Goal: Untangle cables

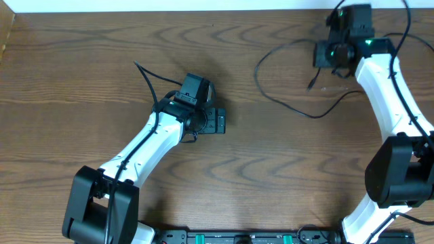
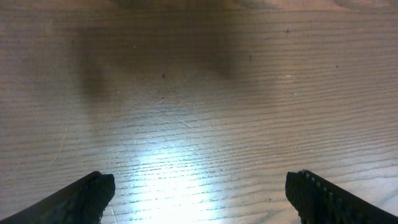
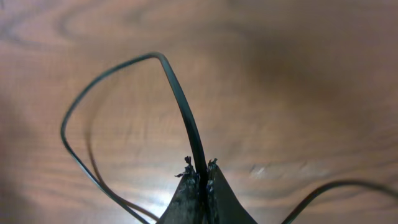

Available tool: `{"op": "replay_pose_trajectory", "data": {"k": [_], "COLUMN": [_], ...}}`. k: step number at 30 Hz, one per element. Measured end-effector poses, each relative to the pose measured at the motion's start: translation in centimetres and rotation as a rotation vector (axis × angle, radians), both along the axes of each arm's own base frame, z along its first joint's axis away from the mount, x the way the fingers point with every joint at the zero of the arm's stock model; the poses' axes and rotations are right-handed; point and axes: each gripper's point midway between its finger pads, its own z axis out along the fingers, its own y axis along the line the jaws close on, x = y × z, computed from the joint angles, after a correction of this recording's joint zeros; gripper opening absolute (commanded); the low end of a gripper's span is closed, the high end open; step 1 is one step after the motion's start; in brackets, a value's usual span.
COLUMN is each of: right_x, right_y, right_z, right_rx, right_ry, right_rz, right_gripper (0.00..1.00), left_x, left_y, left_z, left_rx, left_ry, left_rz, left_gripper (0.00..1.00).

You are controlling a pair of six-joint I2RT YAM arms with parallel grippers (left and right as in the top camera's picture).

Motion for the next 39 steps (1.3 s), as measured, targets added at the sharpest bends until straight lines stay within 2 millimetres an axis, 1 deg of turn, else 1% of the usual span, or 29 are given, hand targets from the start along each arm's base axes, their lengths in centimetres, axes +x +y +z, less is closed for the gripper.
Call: {"op": "replay_pose_trajectory", "data": {"k": [2,4,6,8,10,13,15,16,18,19,21,22,24,26,31,33,35,37,39], "right_x": [1.4,2.7,2.8,2.0,0.9,-0.8,-2.5,-3.0,-4.6,-5.2,-6.2,-6.7,-7.4,-7.7,-8.2,-8.5,-8.8,-8.9,-8.9], "right_y": [-0.8,-2.1,-3.0,-4.1,-5.2,-7.1,-8.4,-8.8,-9.8,-10.3,-11.3,-11.7,-12.4,-12.9,-13.3,-13.4,-13.7,-14.1,-14.3], "right_z": [1.7,3.4,3.6,3.0,1.8,-0.6,-3.4,-4.3,-6.7,-7.8,-9.7,-10.4,-11.5,-12.2,-13.6,-14.4,-15.1,-15.3,-15.3], "right_rx": [-0.036,-0.066,-0.078,-0.093,-0.112,-0.147,-0.16,-0.157,-0.145,-0.136,-0.117,-0.109,-0.096,-0.086,-0.066,-0.057,-0.05,-0.045,-0.039], "right_ry": [-0.068,-0.136,-0.142,-0.101,-0.035,0.077,0.194,0.228,0.328,0.367,0.432,0.456,0.494,0.513,0.542,0.561,0.58,0.582,0.581], "right_rz": [-0.021,-0.05,-0.072,-0.1,-0.136,-0.221,-0.297,-0.328,-0.415,-0.46,-0.546,-0.583,-0.643,-0.684,-0.76,-0.789,-0.817,-0.84,-0.854], "right_gripper": [0.01,0.01,0.01,0.01,0.01,0.01,0.01,0.02,0.01,0.02,0.02,0.04,0.09,0.13,0.18,0.26,0.3,0.32,0.38], "left_x": [0.0,0.0,0.0,0.0,0.0,0.0,0.0,0.0,0.0,0.0,0.0,0.0,0.0,0.0,0.0,0.0,0.0,0.0,0.0], "left_y": [0.0,0.0,0.0,0.0,0.0,0.0,0.0,0.0,0.0,0.0,0.0,0.0,0.0,0.0,0.0,0.0,0.0,0.0,0.0], "left_z": [0.0,0.0,0.0,0.0,0.0,0.0,0.0,0.0,0.0,0.0,0.0,0.0,0.0,0.0,0.0,0.0,0.0,0.0,0.0], "left_rx": [0.0,0.0,0.0,0.0,0.0,0.0,0.0,0.0,0.0,0.0,0.0,0.0,0.0,0.0,0.0,0.0,0.0,0.0,0.0], "left_ry": [0.0,0.0,0.0,0.0,0.0,0.0,0.0,0.0,0.0,0.0,0.0,0.0,0.0,0.0,0.0,0.0,0.0,0.0,0.0], "left_rz": [0.0,0.0,0.0,0.0,0.0,0.0,0.0,0.0,0.0,0.0,0.0,0.0,0.0,0.0,0.0,0.0,0.0,0.0,0.0], "left_gripper": [0.95,0.95,0.95,0.95,0.95,0.95,0.95,0.95,0.95,0.95,0.95,0.95,0.95,0.95,0.95,0.95,0.95,0.95,0.95]}}
